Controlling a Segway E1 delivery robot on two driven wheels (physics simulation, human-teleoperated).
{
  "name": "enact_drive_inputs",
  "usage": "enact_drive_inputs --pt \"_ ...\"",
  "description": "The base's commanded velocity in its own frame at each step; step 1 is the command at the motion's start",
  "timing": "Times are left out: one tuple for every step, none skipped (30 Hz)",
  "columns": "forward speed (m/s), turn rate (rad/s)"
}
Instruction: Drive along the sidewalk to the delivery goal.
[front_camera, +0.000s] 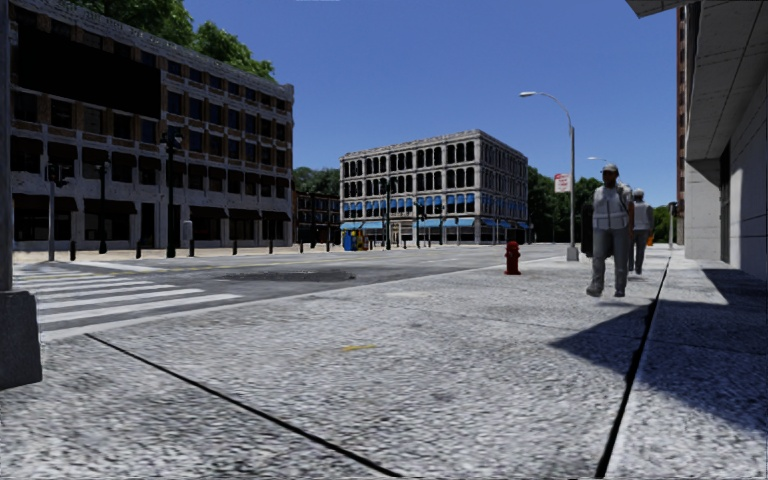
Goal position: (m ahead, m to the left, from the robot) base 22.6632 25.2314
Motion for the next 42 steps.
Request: enact_drive_inputs --pt "2.0 0.66" --pt "2.0 0.66" --pt "2.0 0.66" --pt "2.0 0.66" --pt "2.0 0.66" --pt "2.0 0.62" --pt "2.0 0.62" --pt "2.0 0.58" --pt "2.0 0.57" --pt "2.0 0.57" --pt "2.0 0.57" --pt "2.0 0.57" --pt "2.0 0.57" --pt "2.0 0.57" --pt "2.0 0.57" --pt "2.0 0.57" --pt "2.0 0.57" --pt "2.0 0.57" --pt "2.0 0.57" --pt "2.0 0.57" --pt "2.0 0.57" --pt "2.0 0.57" --pt "2.0 0.57" --pt "2.0 0.57" --pt "2.0 0.57" --pt "2.0 0.57" --pt "2.0 0.57" --pt "2.0 0.57" --pt "2.0 0.57" --pt "2.0 0.57" --pt "2.0 0.57" --pt "2.0 0.57" --pt "2.0 0.57" --pt "2.0 0.57" --pt "2.0 0.57" --pt "2.0 0.57" --pt "2.0 0.57" --pt "2.0 0.57" --pt "2.0 0.57" --pt "2.0 0.57" --pt "2.0 0.57" --pt "2.0 0.57"
